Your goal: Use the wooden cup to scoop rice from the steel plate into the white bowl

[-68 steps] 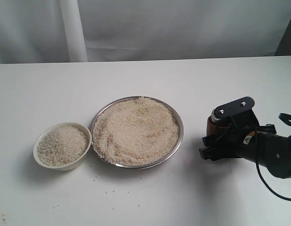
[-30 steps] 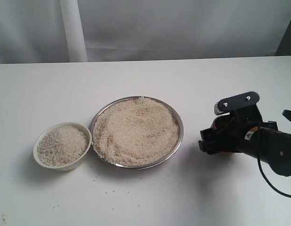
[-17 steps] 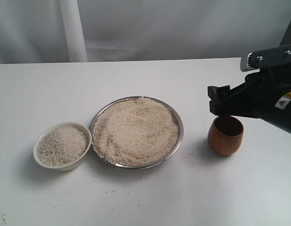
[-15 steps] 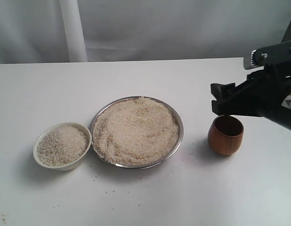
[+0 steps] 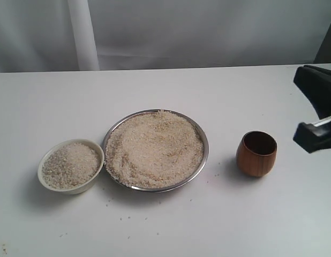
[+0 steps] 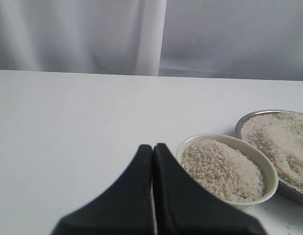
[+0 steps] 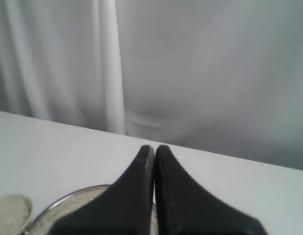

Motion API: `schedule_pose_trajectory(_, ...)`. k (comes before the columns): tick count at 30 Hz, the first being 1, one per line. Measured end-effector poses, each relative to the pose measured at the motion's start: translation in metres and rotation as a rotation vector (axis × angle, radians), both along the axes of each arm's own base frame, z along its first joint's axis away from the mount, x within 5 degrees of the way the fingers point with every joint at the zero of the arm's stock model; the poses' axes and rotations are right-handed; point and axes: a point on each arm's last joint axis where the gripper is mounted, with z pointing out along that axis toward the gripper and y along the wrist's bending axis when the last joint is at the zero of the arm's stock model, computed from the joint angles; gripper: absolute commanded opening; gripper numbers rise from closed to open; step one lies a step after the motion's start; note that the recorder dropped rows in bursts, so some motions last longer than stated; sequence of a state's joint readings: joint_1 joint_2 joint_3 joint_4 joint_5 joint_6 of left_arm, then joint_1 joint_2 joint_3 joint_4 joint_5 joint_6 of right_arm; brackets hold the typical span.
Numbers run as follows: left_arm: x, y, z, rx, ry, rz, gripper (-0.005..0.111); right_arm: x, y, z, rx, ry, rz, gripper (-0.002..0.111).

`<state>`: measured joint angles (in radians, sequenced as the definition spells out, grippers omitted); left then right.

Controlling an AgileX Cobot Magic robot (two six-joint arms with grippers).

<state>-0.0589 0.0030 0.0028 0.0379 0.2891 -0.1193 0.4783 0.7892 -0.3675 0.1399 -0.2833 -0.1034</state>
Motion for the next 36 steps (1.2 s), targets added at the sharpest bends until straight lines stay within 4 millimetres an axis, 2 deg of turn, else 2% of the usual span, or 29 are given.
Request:
schedule_pose_trajectory(6, 0.0, 0.0, 0.0, 0.0, 0.0, 0.0, 0.0, -0.035, -0.013, 0.01, 0.09, -0.118, 0.036, 0.0)
schedule_pose_trajectory(16, 0.0, 0.0, 0.0, 0.0, 0.0, 0.0, 0.0, -0.04, -0.016, 0.014, 0.104, -0.145, 0.036, 0.0)
schedule_pose_trajectory(23, 0.0, 0.0, 0.0, 0.0, 0.0, 0.0, 0.0, -0.064, -0.028, 0.012, 0.107, -0.127, 0.046, 0.0)
schedule_pose_trajectory(29, 0.0, 0.0, 0.0, 0.0, 0.0, 0.0, 0.0, -0.083, -0.045, -0.006, 0.127, -0.191, -0.034, 0.0)
schedule_pose_trajectory(36, 0.0, 0.0, 0.0, 0.0, 0.0, 0.0, 0.0, -0.096, -0.051, -0.033, 0.141, -0.222, -0.039, 0.0)
